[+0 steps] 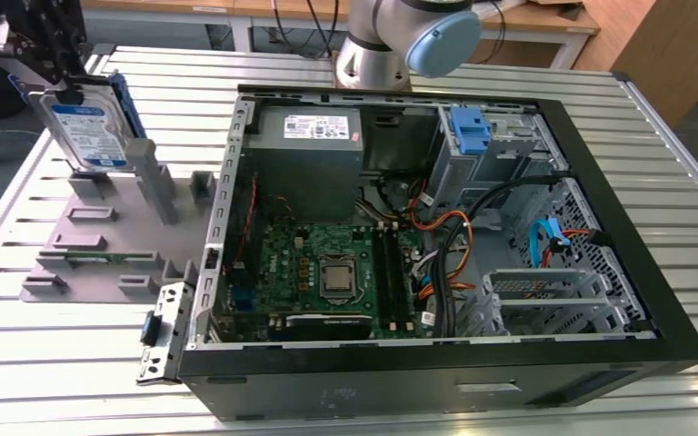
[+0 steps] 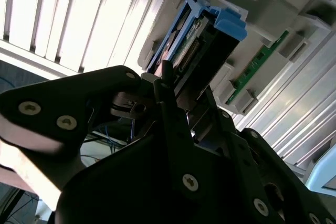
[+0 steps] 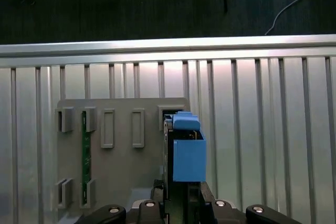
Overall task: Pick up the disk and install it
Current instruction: 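Pick up the disk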
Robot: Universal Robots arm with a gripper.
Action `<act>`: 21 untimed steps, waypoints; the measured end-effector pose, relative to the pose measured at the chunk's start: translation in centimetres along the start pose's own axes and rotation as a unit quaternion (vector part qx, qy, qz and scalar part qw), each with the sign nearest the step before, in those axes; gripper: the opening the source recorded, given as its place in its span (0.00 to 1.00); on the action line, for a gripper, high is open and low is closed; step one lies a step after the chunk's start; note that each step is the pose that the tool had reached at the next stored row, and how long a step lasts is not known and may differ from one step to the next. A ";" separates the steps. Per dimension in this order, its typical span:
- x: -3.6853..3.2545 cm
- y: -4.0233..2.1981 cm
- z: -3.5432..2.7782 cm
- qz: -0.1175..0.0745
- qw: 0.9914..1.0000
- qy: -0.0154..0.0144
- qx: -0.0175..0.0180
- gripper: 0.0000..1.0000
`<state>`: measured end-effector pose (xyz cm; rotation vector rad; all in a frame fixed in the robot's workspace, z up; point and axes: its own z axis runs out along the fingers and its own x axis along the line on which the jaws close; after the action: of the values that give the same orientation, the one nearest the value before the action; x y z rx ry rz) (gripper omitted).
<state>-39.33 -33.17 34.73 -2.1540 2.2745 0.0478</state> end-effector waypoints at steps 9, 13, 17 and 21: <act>-0.01 0.00 -0.36 0.000 1.000 0.000 0.000 0.35; -0.01 0.01 -0.43 0.000 1.000 0.000 0.000 0.35; -0.01 0.01 -0.51 0.000 1.000 0.000 0.000 0.35; -0.02 0.01 -0.59 0.000 1.000 0.000 0.000 0.35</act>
<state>-39.32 -33.17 35.32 -2.1541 2.2744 0.0478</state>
